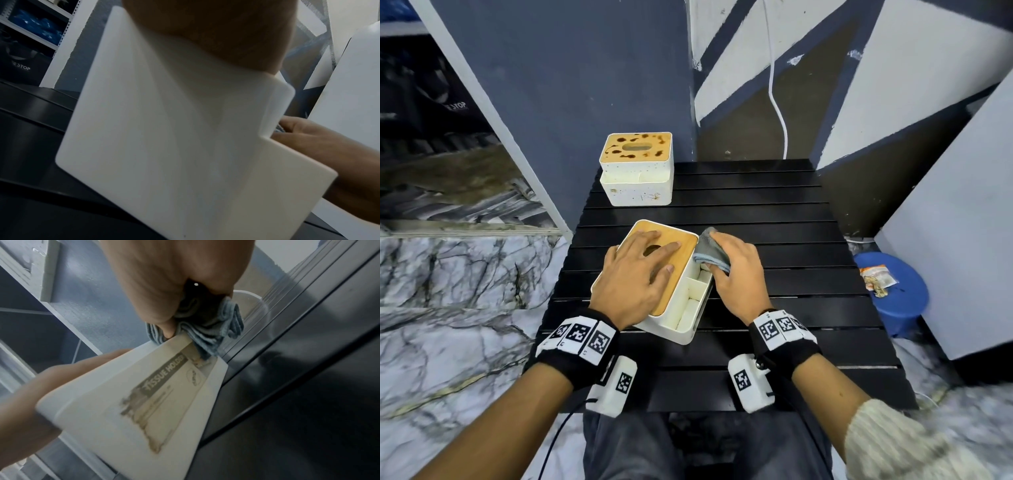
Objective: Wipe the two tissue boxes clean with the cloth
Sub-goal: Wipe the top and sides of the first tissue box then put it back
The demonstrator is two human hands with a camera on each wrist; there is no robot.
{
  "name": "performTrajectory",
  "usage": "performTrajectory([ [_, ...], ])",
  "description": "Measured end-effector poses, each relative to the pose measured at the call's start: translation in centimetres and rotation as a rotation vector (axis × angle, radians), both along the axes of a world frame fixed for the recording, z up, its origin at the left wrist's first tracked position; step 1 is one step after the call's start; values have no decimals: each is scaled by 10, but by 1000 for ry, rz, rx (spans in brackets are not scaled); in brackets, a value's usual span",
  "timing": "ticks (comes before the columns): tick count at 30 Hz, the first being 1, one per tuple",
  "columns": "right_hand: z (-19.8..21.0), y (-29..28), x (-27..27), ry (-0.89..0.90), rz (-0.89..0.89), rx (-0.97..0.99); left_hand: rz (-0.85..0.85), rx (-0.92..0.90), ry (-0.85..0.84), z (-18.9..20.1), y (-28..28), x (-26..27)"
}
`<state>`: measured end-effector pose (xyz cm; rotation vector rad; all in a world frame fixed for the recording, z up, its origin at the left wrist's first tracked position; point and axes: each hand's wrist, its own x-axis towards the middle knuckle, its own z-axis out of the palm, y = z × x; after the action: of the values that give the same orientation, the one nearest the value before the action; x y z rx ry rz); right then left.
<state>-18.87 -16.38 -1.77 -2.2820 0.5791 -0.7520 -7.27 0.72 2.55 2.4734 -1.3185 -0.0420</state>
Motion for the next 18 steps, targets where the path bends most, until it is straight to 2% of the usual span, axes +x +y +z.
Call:
performTrajectory([
  [5,-3,21,-14,-83,27,-66,0,3,3,-1,0,1],
  [12,8,12,-3,-11,38,78,4,30,4,2,-3,-1],
  [18,7,37,-29,-47,104,104,56,65,-28,2,-9,-5],
])
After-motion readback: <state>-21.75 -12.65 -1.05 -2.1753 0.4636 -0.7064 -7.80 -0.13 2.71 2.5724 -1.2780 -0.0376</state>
